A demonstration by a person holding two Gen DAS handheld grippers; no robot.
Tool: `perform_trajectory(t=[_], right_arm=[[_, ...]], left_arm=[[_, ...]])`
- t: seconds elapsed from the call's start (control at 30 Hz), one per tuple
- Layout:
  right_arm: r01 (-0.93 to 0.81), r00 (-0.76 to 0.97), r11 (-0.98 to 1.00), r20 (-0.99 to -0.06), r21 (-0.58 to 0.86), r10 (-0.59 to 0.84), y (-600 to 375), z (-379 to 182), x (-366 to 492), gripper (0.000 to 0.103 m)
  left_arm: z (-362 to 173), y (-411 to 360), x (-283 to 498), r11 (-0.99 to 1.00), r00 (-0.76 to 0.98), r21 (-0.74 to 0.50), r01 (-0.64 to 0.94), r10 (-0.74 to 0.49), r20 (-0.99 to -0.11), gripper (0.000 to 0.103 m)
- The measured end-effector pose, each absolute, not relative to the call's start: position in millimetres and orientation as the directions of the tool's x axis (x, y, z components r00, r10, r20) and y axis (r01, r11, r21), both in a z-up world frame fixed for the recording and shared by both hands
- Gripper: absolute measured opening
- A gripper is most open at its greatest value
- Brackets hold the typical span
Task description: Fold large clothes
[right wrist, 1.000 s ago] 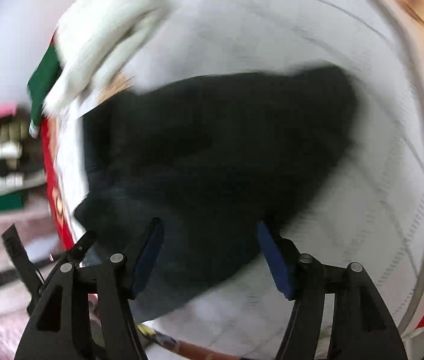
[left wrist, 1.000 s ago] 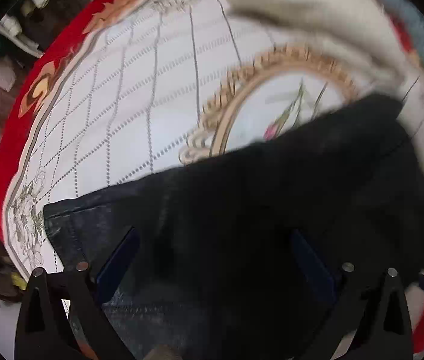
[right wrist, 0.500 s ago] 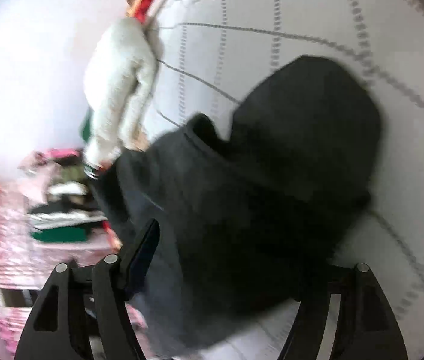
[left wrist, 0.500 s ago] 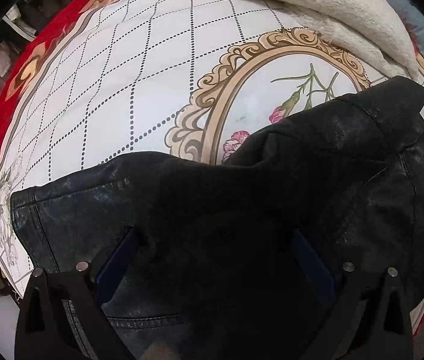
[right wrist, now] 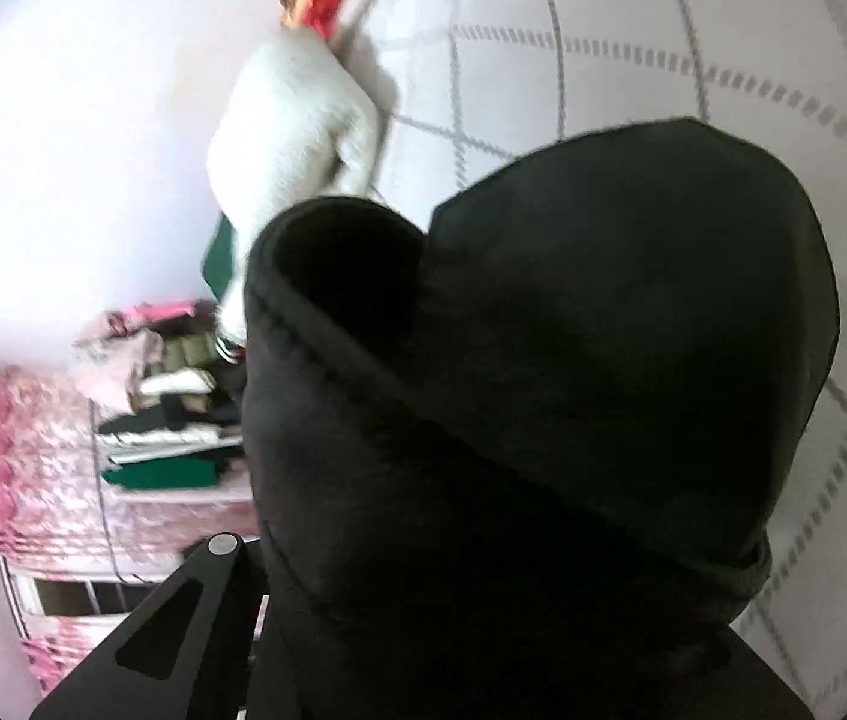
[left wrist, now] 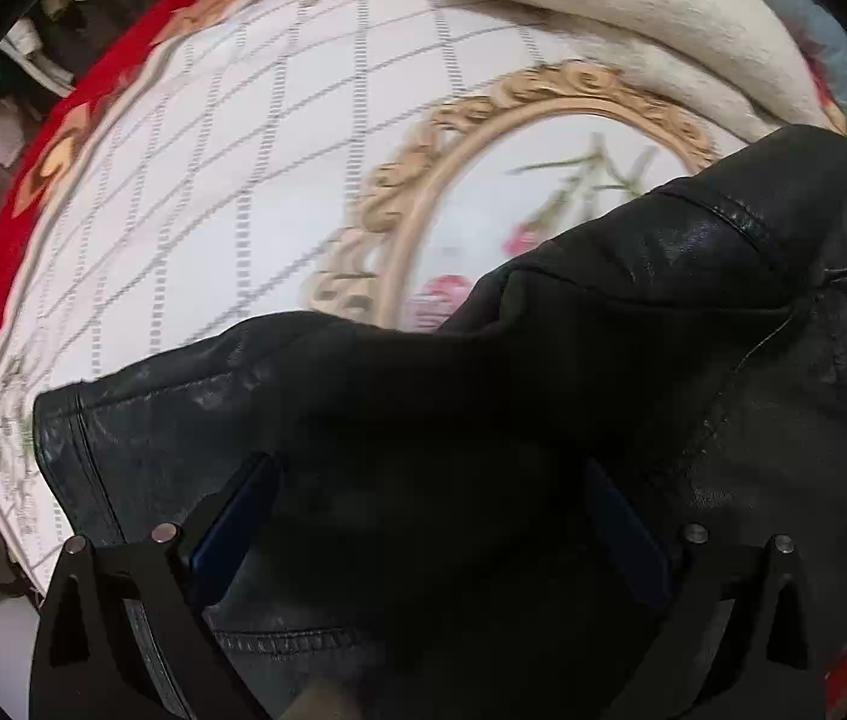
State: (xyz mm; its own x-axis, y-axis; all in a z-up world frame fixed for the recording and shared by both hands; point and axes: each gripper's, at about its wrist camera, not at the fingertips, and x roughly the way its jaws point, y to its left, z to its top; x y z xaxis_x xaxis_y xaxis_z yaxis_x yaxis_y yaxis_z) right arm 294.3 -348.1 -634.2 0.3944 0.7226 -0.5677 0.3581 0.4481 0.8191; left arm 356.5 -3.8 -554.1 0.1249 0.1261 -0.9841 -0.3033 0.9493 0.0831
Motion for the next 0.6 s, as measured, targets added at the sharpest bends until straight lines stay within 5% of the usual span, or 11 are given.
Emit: perform_trajectory(t=[0.3, 0.6], right_arm=[[0.290, 0.434, 0.600, -0.661, 0.746, 0.612, -345, -565, 299, 0.016], [0.023, 0.375, 0.814, -0.760, 0.580, 0.531, -228, -488, 314, 0.016]], left_arm=[[-568, -33, 373, 0.950, 0.145, -0.038, -0.309, 0.007, -0.989, 0.103], [-562, -18, 371, 0.935, 0.151, -0.087, -0.345, -0.036, -0.988, 0.103]])
